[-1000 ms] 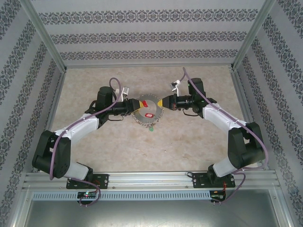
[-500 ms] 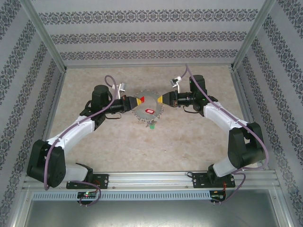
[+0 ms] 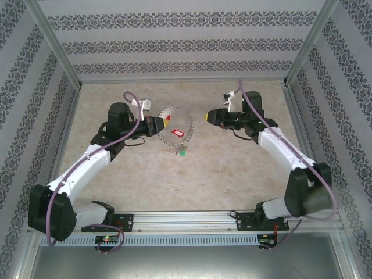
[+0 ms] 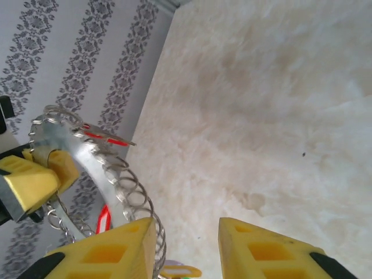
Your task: Put the keys on the keyring
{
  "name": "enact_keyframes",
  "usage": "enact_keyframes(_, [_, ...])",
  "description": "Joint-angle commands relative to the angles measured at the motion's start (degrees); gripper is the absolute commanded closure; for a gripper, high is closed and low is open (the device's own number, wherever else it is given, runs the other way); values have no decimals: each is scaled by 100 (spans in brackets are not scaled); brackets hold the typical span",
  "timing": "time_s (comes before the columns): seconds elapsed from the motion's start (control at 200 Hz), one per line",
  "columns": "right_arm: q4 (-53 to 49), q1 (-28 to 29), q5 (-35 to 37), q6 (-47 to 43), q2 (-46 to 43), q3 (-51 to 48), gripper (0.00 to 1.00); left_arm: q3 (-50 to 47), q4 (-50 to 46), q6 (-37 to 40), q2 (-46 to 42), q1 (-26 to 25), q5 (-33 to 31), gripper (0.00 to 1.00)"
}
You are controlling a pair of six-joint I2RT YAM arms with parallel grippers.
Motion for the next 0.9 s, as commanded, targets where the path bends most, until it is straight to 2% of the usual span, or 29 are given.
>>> enact_keyframes(0.0, [-558,336,458,-960,-448,235,66,672,-1053,1803,-360,-295,-929,94])
enact_keyframes(0.09, [-683,683,757,-1695,-657,226,65,940,-1565,3406,-595,-945,-2058,94])
enact_keyframes(0.155, [-364,734,1117,-1718,-818,-10,65,883,-1475,4262,-730,-1243,-2389,96])
enact_keyframes(0.205, [-115,660,1336,-1582,-896,-201,64,803,-1375,4609,-779,-1388,-2739,96])
enact_keyframes(0.3, [53,496,1669,-1368,-919,-388,64,635,-1325,5402,-824,-1556,-2995,97])
enact_keyframes(0.41, [107,364,1855,-1214,-958,-548,64,444,-1004,5863,-902,-1698,-3688,98])
enact_keyframes(0.525, [145,325,1884,-1177,-991,-657,64,342,-690,5767,-1010,-1692,-3864,95])
enact_keyframes(0.684, [132,309,1840,-1201,-972,-669,64,458,-741,4967,-945,-1620,-3462,91])
enact_keyframes(0.794, [129,271,1995,-1168,-1011,-695,64,783,-1120,4227,-691,-1353,-2810,91])
enact_keyframes(0.894, [186,212,2133,-1125,-1094,-775,64,1053,-1307,3491,-388,-991,-1936,92])
